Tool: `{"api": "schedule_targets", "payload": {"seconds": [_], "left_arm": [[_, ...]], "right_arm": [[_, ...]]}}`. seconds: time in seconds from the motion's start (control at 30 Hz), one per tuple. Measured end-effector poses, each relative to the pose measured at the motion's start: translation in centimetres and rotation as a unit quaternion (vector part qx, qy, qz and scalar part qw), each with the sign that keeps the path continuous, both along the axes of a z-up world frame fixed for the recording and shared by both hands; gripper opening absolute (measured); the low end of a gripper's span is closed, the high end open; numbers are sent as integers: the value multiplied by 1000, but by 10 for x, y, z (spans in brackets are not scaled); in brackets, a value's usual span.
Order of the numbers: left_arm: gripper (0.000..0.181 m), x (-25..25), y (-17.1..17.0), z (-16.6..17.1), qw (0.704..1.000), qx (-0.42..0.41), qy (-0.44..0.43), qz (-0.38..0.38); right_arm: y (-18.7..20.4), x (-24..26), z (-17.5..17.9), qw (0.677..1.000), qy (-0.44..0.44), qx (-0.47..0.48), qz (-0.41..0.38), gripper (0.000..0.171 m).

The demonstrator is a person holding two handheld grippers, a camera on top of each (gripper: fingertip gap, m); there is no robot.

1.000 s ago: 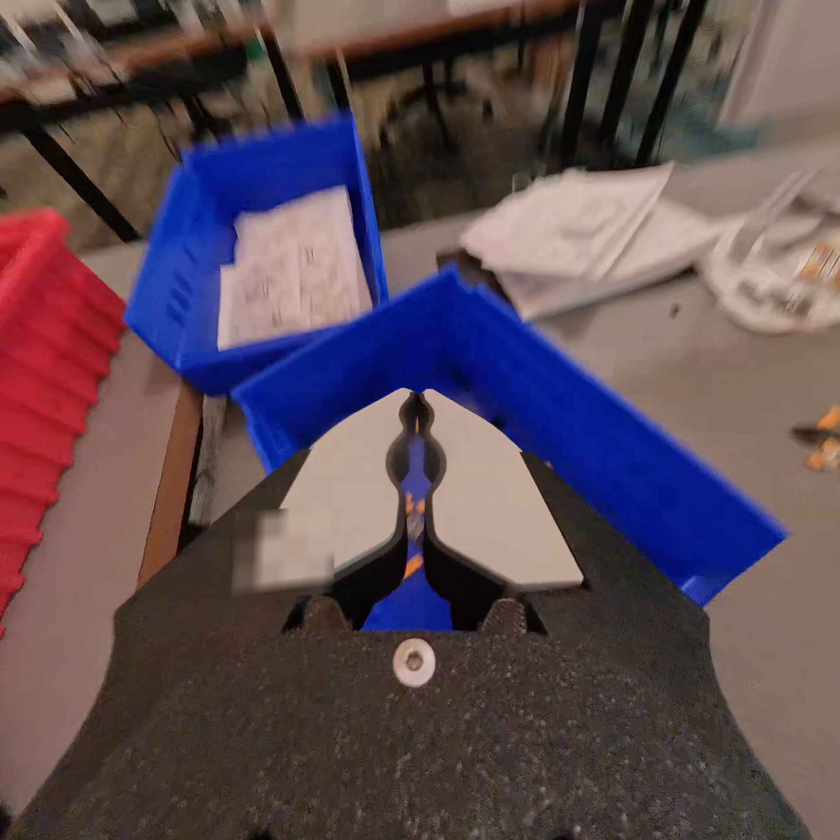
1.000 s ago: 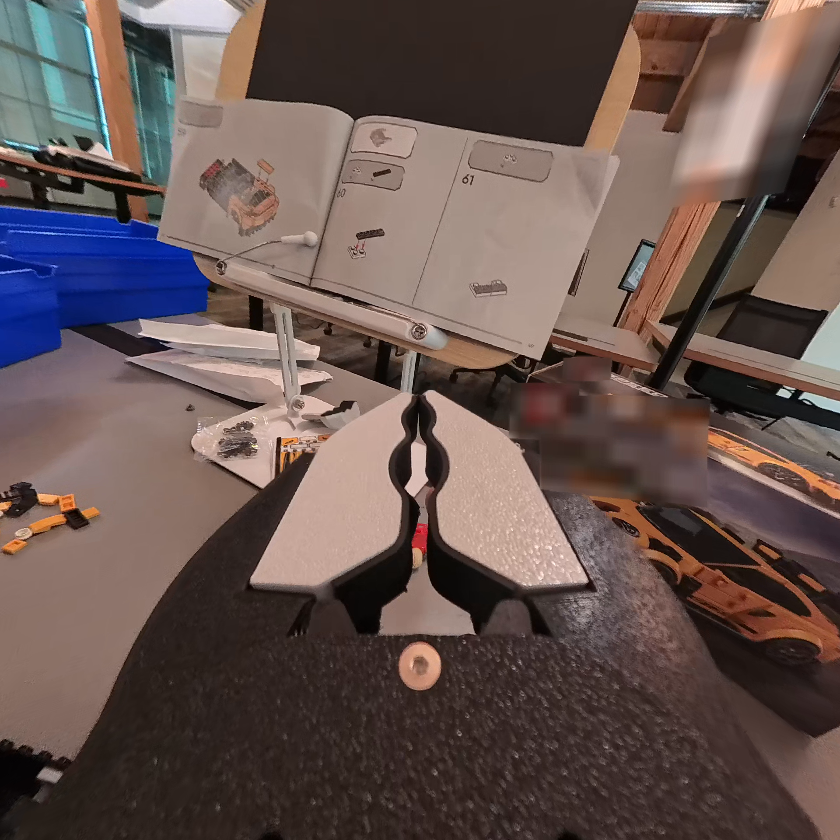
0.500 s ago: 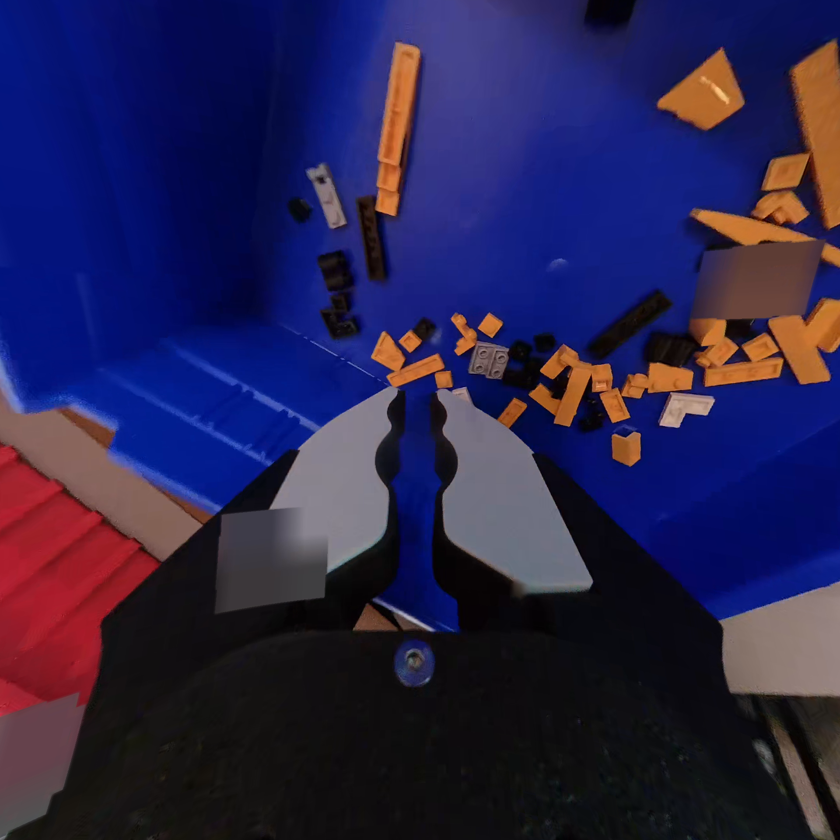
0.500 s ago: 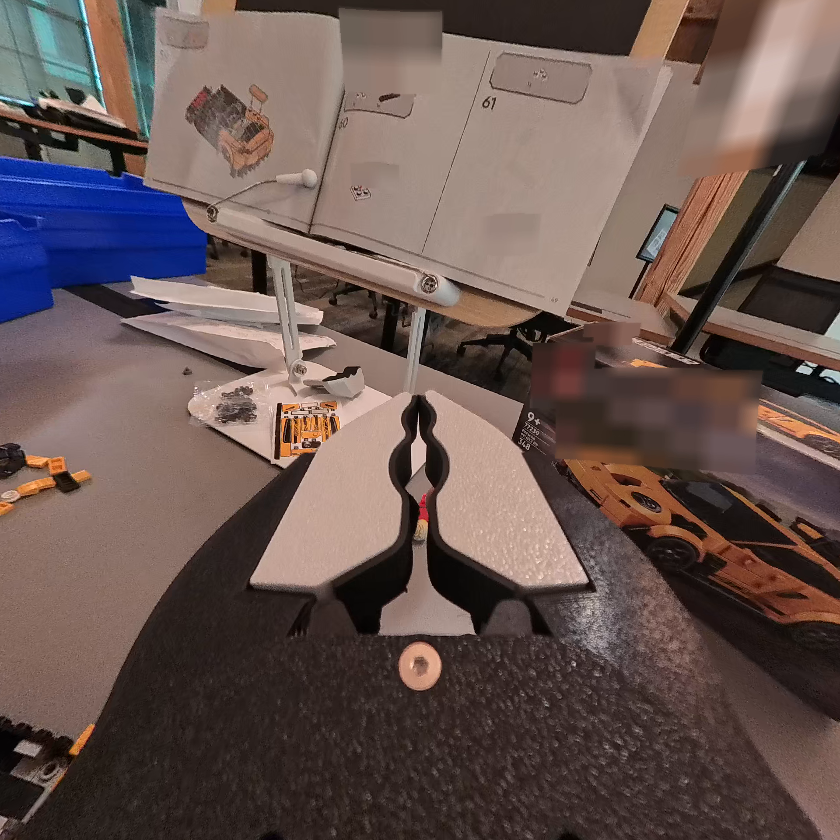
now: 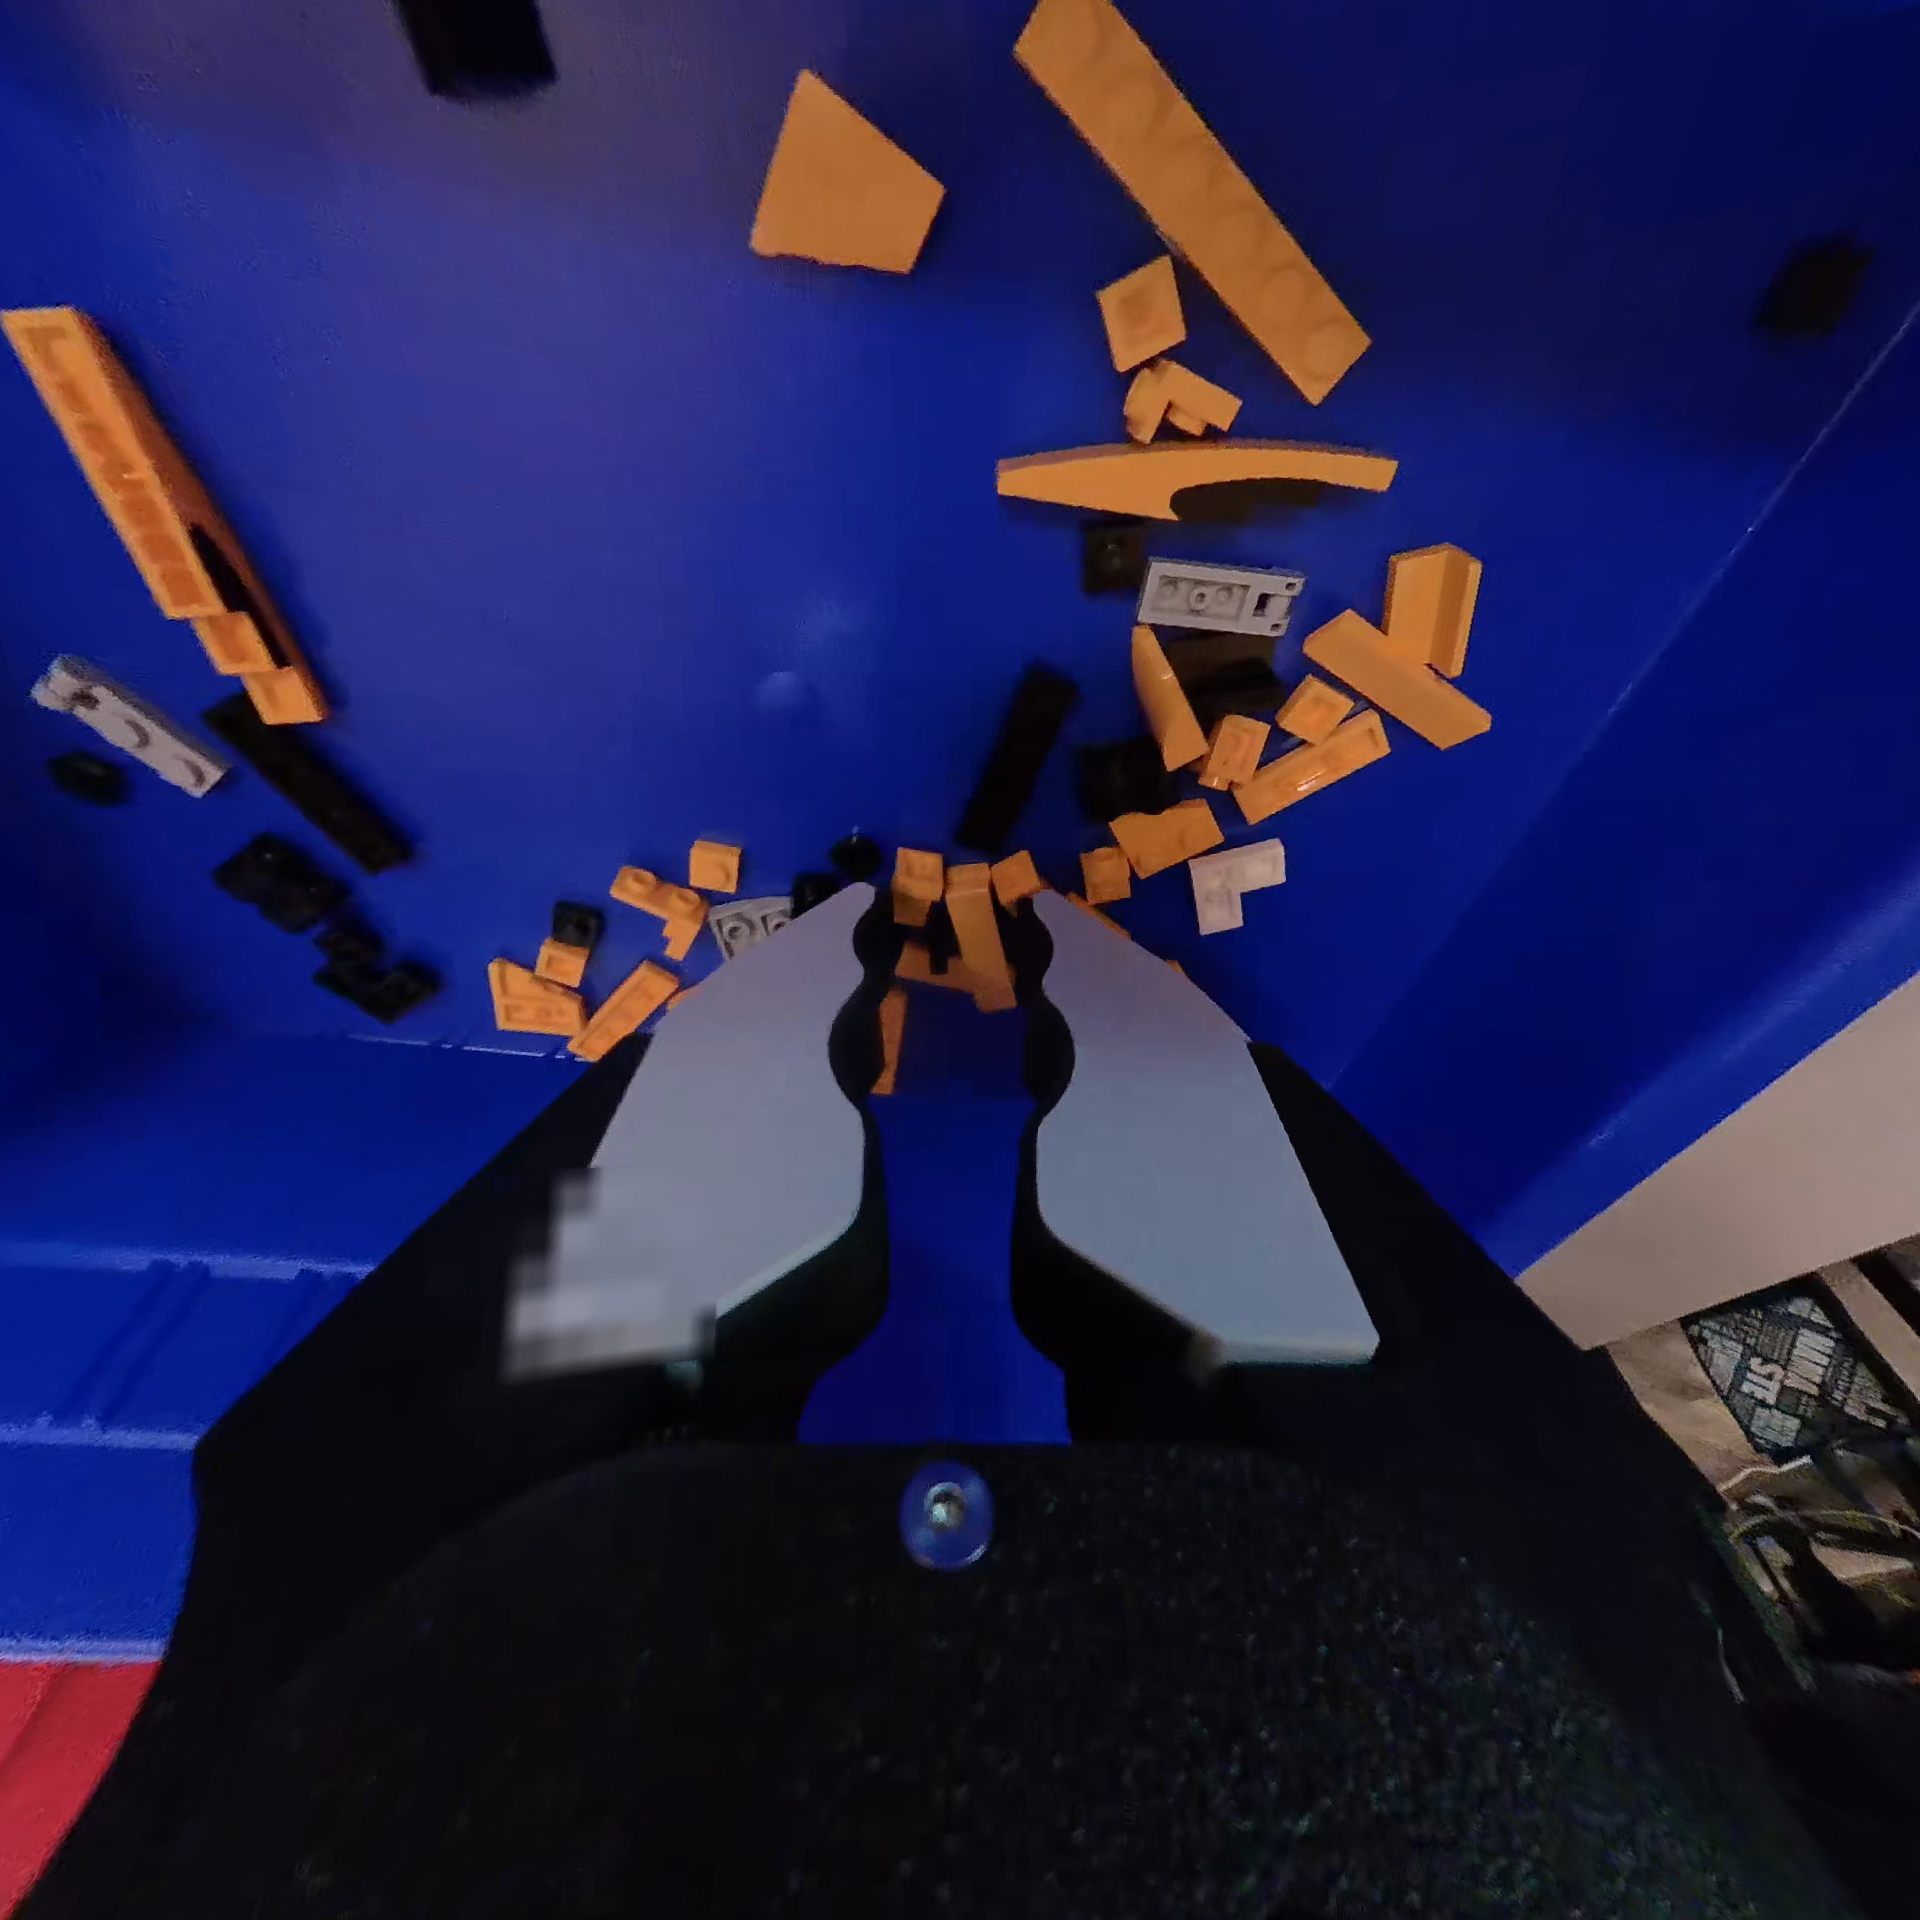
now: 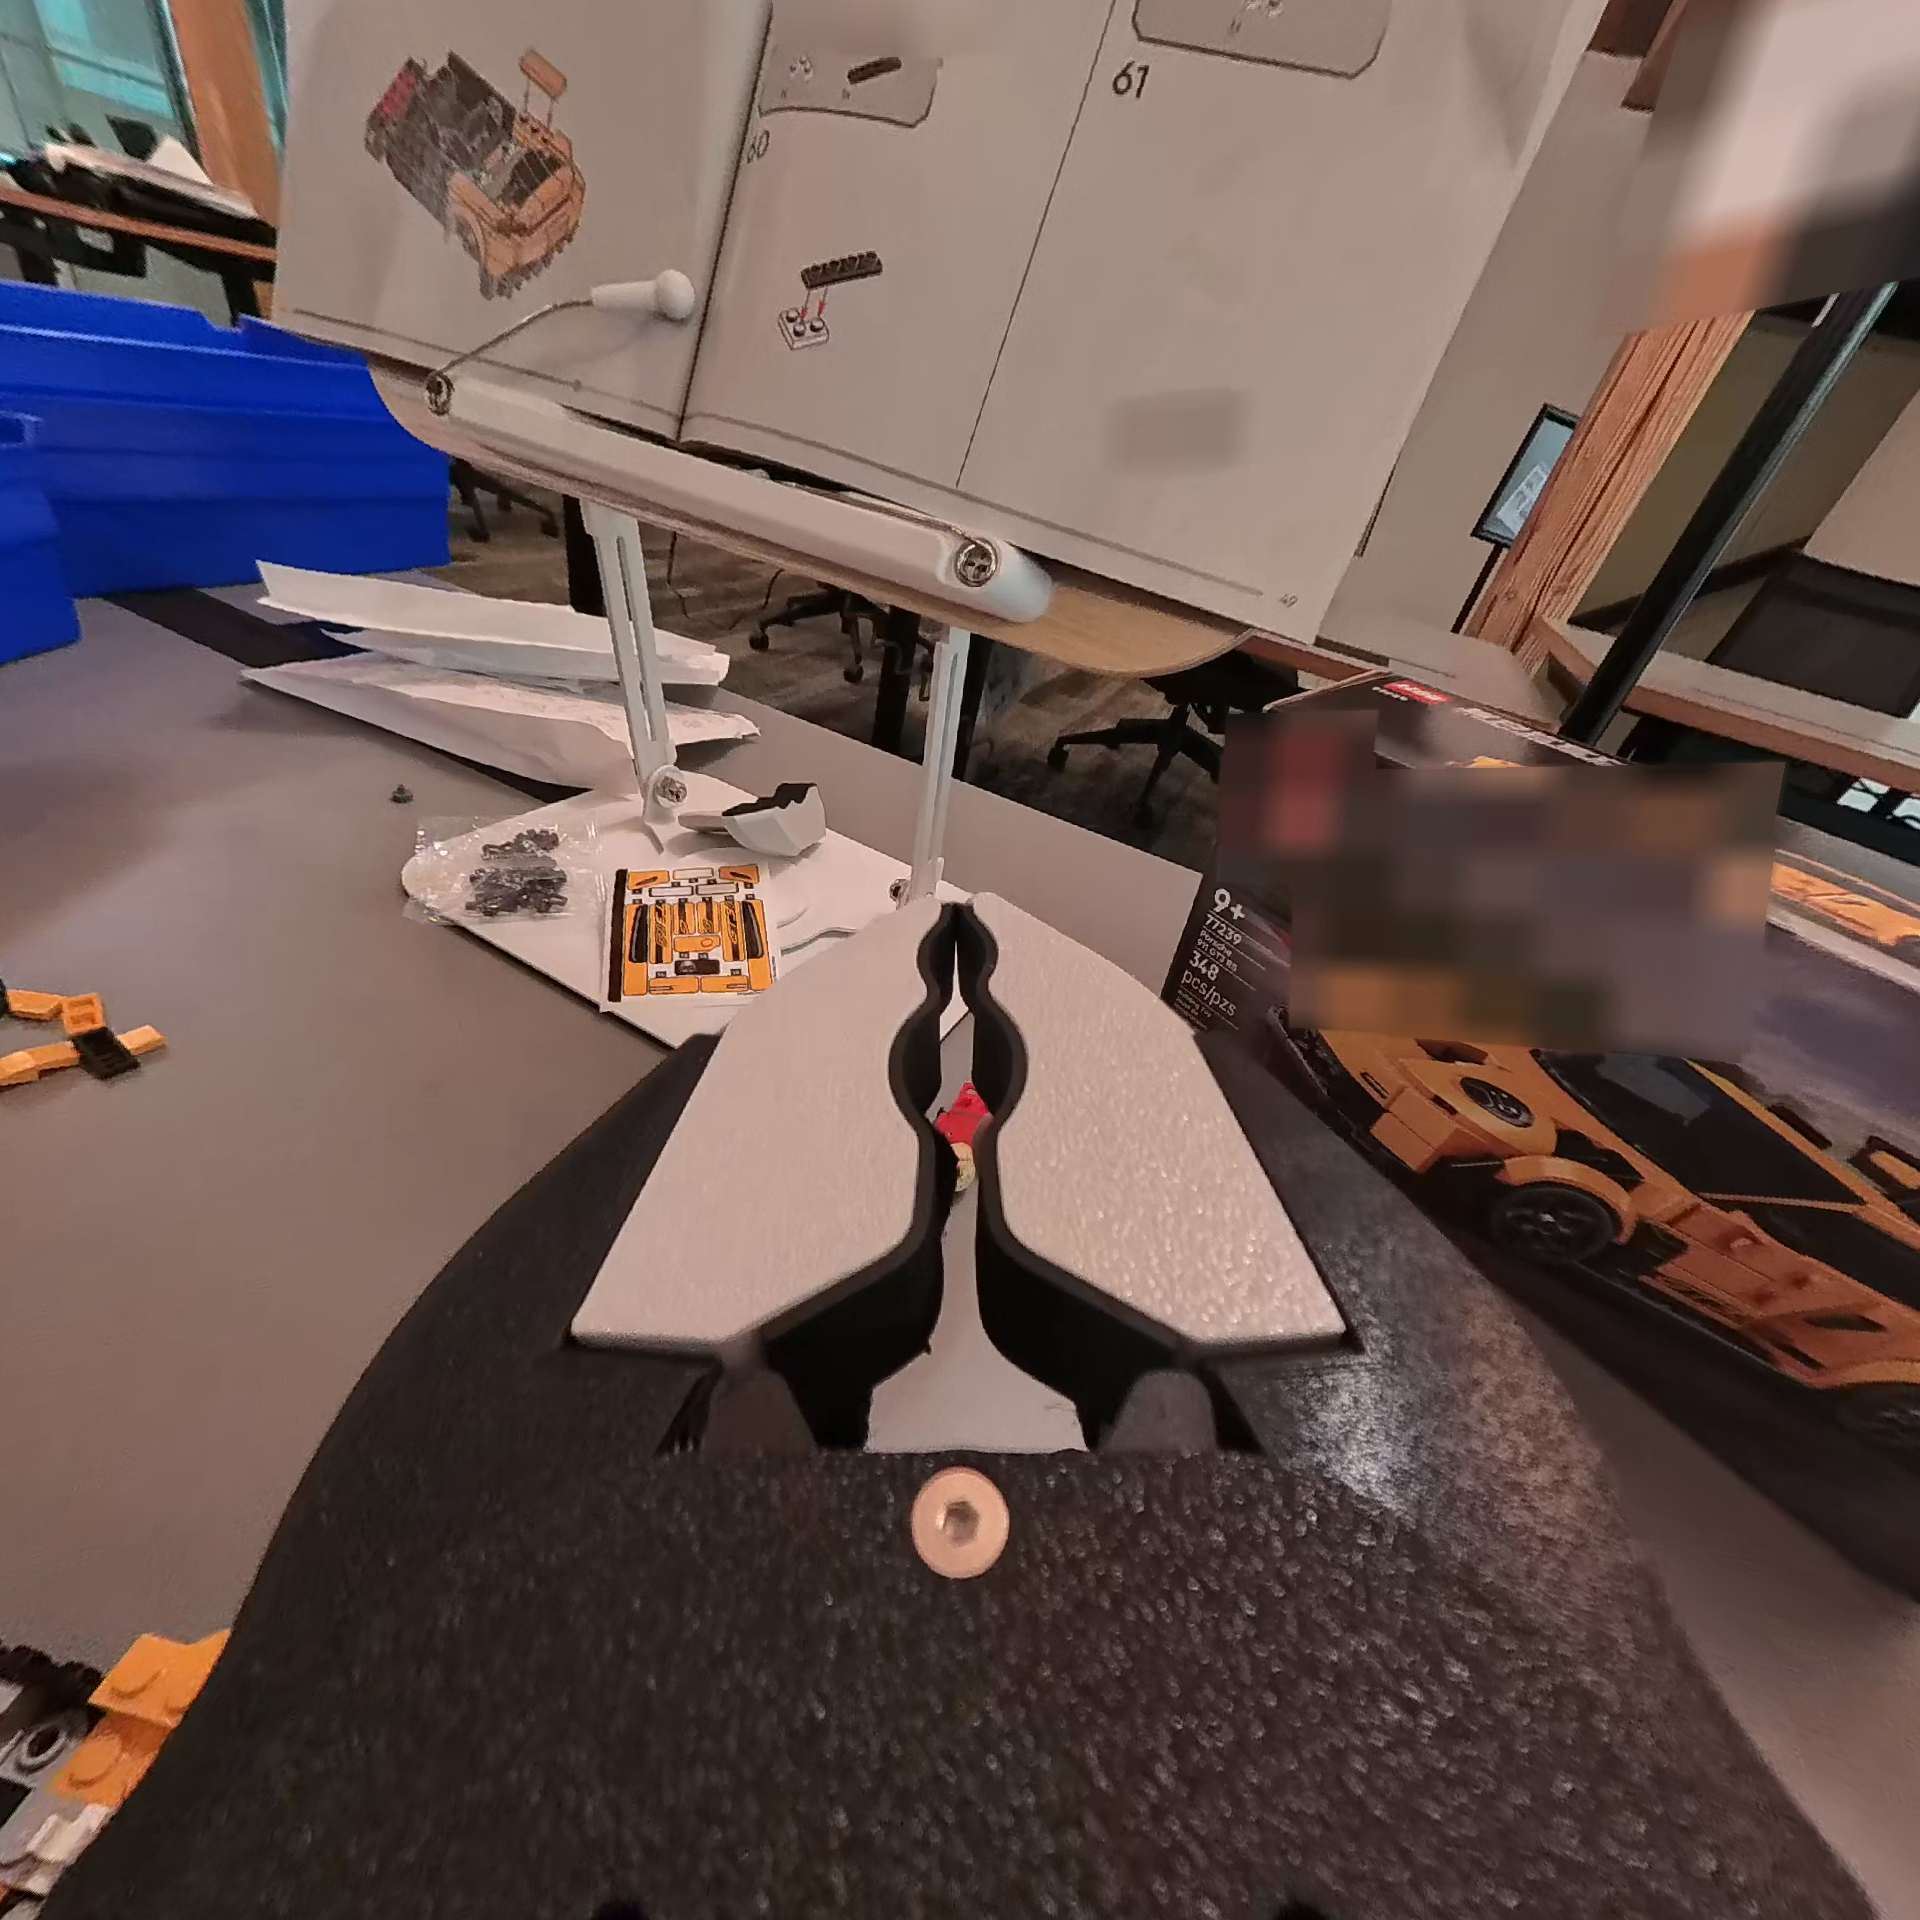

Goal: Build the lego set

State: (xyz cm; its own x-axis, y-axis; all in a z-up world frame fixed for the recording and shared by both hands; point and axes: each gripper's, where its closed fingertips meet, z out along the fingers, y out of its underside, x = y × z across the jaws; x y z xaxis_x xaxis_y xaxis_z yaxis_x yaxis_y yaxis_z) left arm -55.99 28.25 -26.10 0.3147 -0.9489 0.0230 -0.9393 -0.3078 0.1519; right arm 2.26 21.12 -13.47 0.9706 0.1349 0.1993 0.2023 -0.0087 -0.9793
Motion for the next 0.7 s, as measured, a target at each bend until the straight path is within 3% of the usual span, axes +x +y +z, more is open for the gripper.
{"api": "schedule_targets", "payload": {"seconds": [0.2, 0.43, 0.7], "left_arm": [[8, 6, 16, 0, 999, 47, -10, -8], [12, 18, 38, 19, 991, 125, -52, -5], [14, 40, -8, 21, 993, 46, -106, -20]], "right_arm": [[0, 0, -1, 1000, -3, -2, -1, 0], [0, 1, -1, 1000, -3, -1, -3, 0], [1, 1, -3, 1000, -3, -5, -2, 0]]}}
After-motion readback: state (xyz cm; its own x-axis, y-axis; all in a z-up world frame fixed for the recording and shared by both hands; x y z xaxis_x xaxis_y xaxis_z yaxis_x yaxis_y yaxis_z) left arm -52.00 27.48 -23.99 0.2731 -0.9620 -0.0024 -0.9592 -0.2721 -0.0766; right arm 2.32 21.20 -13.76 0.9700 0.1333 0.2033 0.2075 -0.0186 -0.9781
